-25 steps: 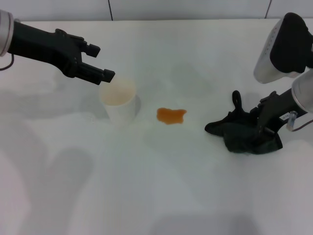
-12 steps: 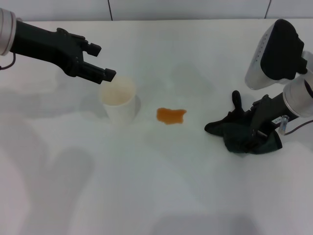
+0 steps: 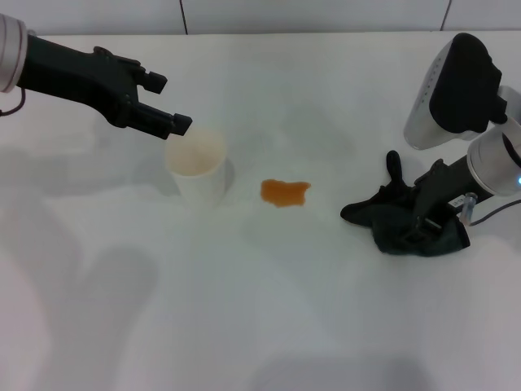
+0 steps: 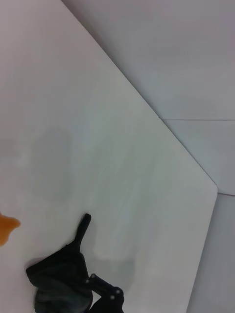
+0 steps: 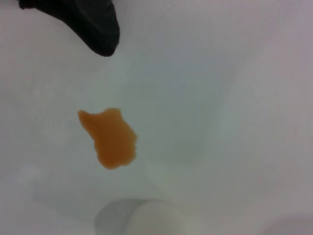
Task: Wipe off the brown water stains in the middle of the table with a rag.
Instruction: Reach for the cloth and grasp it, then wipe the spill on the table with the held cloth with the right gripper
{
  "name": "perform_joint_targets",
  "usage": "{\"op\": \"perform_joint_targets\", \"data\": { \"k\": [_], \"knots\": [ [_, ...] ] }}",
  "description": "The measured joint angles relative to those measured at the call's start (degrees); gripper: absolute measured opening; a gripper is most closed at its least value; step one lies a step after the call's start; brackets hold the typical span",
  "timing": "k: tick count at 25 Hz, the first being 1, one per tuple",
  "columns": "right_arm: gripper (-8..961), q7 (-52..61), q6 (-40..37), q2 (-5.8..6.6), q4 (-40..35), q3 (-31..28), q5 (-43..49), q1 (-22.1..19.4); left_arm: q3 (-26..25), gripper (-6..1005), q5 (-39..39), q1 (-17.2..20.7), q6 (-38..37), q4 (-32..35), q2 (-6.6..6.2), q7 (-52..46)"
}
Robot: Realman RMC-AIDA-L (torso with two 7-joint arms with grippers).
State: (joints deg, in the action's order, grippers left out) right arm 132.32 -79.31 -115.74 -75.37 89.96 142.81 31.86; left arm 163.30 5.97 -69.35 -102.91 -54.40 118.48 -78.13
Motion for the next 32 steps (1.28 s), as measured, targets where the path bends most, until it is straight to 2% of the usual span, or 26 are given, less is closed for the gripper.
{"op": "perform_joint_targets", "data": {
  "k": [5, 16, 21, 32],
  "knots": [
    [605, -0.30, -0.08, 0.06, -0.61, 0.71, -0.05, -0.06, 0.00, 861, 0.07, -0.09, 0.08, -0.04, 0.01, 0.00],
    [176, -0.39, 0.03, 0.10, -0.88, 2.26, 0.55, 0.09, 0.00, 861, 0.19, -0.37, 0.15, -0.28, 0.18, 0.00],
    [79, -0.36, 0.02, 0.07, -0.54, 2.40, 0.61, 0.46, 0.00, 861, 0.19, -0.50, 0.18, -0.28, 0.18, 0.00],
    [70, -0.10, 0.05, -0.09, -0.81, 2.45, 0.24, 1.73, 0.00, 861, -0.03, -0.52, 0.65, -0.20, 0.24, 0.00]
  ]
}}
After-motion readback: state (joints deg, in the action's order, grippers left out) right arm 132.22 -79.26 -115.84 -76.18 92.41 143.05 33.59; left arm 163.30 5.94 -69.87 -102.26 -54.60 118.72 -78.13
